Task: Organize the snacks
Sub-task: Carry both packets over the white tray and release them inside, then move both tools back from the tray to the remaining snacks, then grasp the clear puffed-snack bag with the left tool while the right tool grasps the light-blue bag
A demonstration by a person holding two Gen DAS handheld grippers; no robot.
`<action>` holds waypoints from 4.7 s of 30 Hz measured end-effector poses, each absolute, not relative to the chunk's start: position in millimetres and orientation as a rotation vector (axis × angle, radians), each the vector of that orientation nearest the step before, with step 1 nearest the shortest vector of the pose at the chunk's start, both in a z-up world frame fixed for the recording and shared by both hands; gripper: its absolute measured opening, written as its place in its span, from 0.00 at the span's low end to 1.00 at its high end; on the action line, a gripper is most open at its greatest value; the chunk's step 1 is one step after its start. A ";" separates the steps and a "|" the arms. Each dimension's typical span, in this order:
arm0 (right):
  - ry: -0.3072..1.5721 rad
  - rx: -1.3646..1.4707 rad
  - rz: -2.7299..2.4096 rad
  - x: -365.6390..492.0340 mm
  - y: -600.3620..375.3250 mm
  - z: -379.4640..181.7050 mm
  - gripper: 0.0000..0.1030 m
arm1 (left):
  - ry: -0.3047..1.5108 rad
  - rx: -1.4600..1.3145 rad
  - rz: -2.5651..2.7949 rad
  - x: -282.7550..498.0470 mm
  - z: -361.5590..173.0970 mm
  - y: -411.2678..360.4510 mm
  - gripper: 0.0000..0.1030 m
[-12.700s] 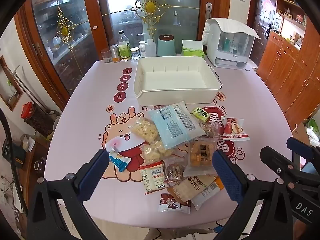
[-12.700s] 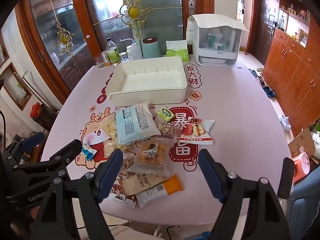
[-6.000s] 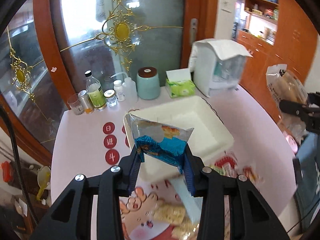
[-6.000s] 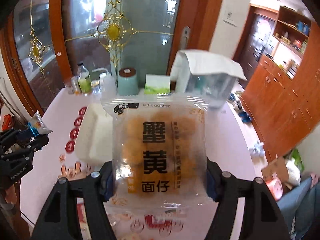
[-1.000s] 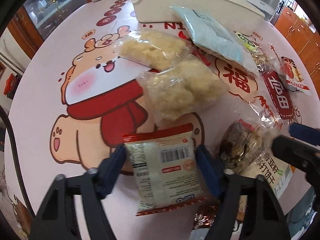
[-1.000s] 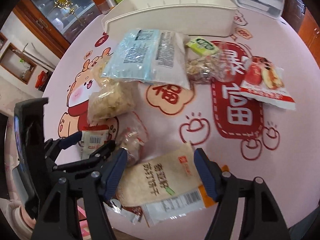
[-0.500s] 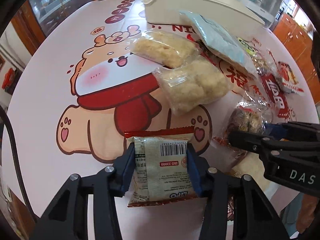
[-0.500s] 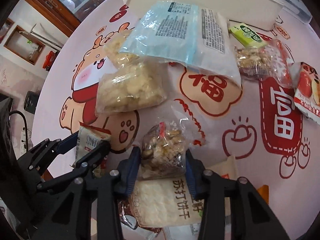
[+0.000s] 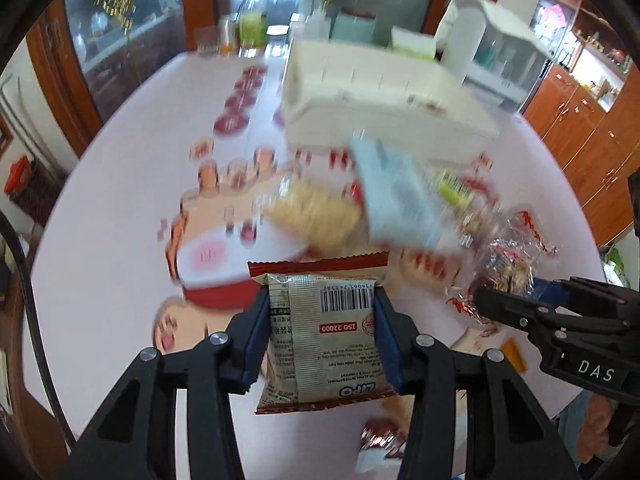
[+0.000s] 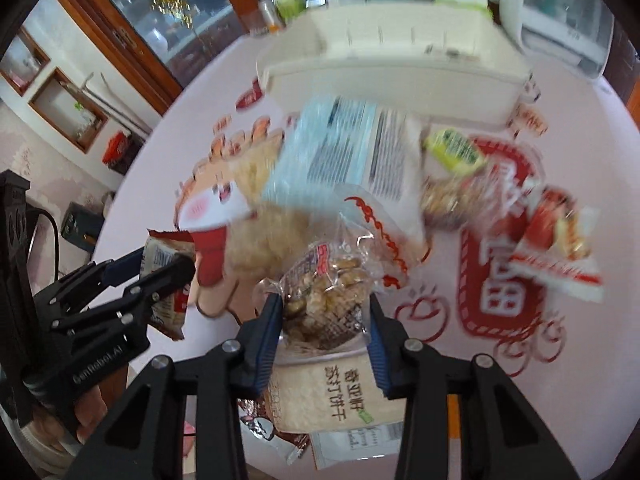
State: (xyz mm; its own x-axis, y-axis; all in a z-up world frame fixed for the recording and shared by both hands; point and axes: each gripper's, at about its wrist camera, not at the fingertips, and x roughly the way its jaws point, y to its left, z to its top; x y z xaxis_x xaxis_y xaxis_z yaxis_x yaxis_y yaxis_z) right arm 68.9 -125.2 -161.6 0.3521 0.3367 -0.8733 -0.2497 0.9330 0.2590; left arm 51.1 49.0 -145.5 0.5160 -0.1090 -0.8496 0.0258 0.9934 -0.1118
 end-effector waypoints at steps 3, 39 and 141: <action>1.088 0.082 0.366 78.9 -137.7 -130.0 0.39 | 0.973 -0.068 -0.095 74.4 -112.4 44.3 0.45; 0.926 -0.083 0.222 339.7 -171.8 -6.4 0.40 | 0.903 0.040 0.002 362.8 -31.1 -18.7 0.46; 1.233 0.037 0.154 202.7 -94.3 -211.7 1.00 | 1.174 -0.185 0.056 205.0 -211.1 116.0 0.89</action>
